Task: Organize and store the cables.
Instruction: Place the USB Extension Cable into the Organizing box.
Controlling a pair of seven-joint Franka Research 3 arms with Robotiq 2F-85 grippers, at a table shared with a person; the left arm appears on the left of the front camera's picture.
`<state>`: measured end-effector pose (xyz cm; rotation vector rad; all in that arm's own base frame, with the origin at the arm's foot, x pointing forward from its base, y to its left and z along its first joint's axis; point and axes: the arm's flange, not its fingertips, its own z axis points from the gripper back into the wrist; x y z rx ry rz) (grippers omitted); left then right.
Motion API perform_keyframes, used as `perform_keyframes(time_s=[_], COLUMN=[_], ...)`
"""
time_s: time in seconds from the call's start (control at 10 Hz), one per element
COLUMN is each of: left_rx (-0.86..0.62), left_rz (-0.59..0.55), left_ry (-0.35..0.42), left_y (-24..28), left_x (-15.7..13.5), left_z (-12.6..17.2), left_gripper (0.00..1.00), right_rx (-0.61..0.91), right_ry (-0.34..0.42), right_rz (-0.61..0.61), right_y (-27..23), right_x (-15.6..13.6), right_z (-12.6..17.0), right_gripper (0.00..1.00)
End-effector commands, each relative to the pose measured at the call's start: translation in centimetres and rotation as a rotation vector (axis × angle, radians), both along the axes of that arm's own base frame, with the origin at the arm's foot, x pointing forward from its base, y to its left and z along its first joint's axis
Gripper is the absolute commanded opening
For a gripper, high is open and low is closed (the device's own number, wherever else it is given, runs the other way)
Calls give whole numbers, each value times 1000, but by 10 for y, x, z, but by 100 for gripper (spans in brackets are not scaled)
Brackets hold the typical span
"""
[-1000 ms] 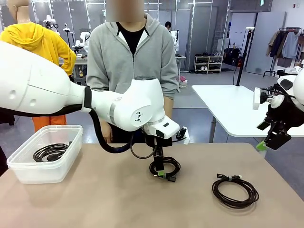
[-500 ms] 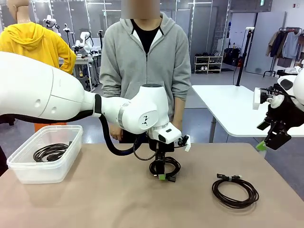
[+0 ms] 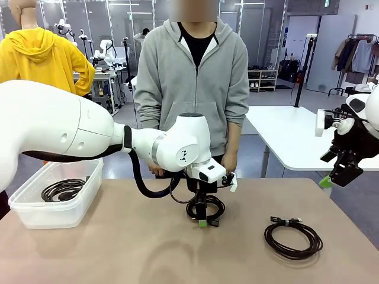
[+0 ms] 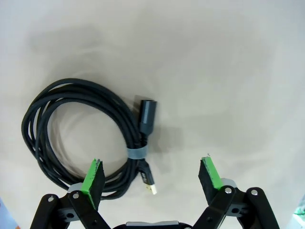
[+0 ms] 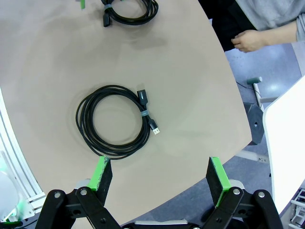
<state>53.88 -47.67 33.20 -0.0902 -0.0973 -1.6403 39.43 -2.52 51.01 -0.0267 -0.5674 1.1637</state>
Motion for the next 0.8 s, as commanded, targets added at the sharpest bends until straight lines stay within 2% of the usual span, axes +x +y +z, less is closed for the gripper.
perform_keyframes(time_s=[0.0,0.1,0.2,0.5,0.7], left_rx=[48,42,30,4,25], left_rz=[43,46,63,67,66], left_ry=[-5,-10,1,17,28], left_y=[-8,-9,-9,-14,-15], left_x=[15,17,19,21,21], left_z=[-7,-8,-10,-12,-15], left_gripper=[100,100,87,0,0], right_rx=[0,0,0,0,0], right_ry=[2,2,2,2,2], right_rz=[-1,-1,-1,-1,-1], right_y=[0,0,0,0,0], right_x=[1,1,1,1,1], right_z=[0,0,0,0,0], right_gripper=[100,100,100,100,100])
